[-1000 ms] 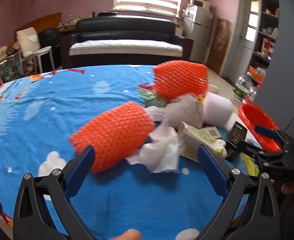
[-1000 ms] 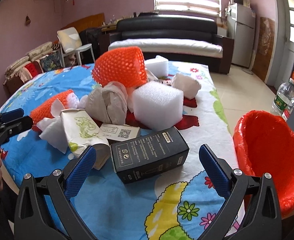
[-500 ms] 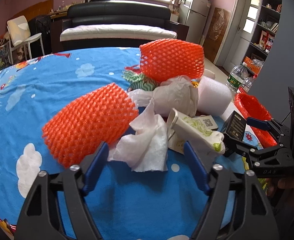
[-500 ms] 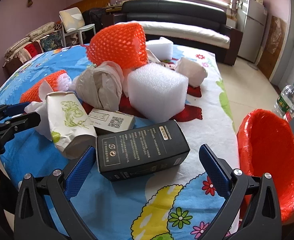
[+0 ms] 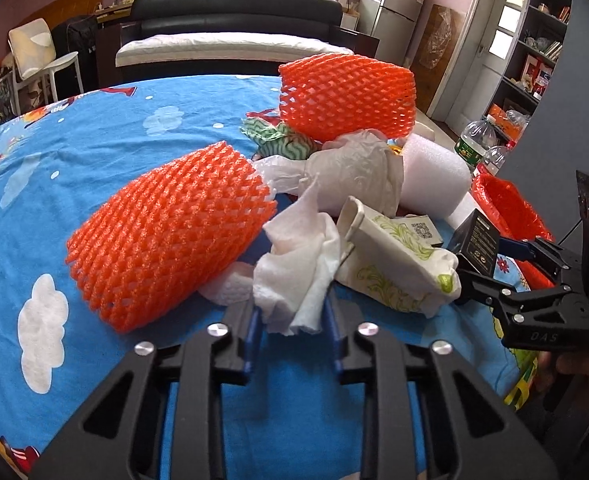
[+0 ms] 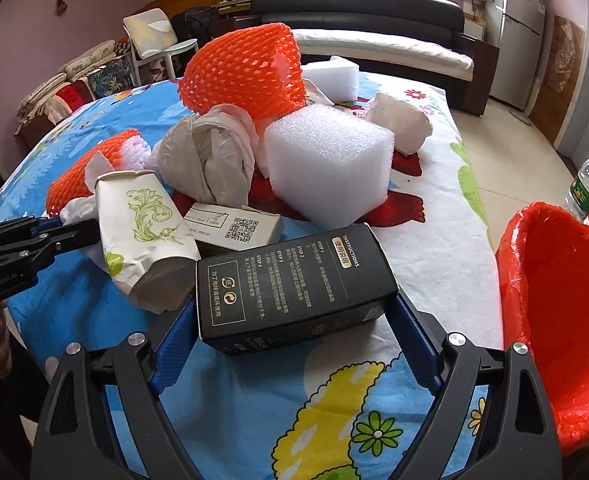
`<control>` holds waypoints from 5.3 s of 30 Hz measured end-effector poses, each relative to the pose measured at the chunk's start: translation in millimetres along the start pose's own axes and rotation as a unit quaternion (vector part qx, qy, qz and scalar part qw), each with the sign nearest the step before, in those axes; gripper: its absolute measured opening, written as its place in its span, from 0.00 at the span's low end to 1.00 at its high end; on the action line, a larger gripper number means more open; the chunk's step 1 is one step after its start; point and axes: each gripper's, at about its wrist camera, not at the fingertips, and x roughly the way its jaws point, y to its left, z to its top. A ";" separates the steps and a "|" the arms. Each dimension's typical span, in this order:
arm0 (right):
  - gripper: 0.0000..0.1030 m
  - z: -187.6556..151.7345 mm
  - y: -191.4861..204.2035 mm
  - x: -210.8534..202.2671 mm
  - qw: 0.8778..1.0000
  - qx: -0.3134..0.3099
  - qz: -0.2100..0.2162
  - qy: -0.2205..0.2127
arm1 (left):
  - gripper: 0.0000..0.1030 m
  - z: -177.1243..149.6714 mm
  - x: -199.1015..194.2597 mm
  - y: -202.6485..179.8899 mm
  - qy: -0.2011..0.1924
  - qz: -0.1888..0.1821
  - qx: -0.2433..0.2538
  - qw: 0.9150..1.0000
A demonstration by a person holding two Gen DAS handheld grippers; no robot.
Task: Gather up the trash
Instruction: 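Grasp the black box with the right tool while the left tool grasps white tissue, then carry the black box and tissue to the red bin and release both, then move both tools back over the trash on the bed, then grasp the orange foam net with the left tool while the right tool grasps the paper bag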
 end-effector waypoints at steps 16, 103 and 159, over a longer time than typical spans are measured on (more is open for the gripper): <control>0.82 1.0 -25.8 -43.9 0.996 0.049 -0.024 -0.068 | 0.20 16.3 -35.8 -7.5 -0.078 0.010 -0.004 0.997; 0.93 -3.4 -159.6 -124.6 0.962 0.156 -0.164 -0.154 | 0.50 90.4 -18.5 -150.7 -0.100 -0.110 0.064 0.987; 0.90 25.6 75.3 -5.2 0.998 -0.047 -0.006 -0.030 | 0.44 37.1 13.5 75.3 0.047 0.043 0.039 0.997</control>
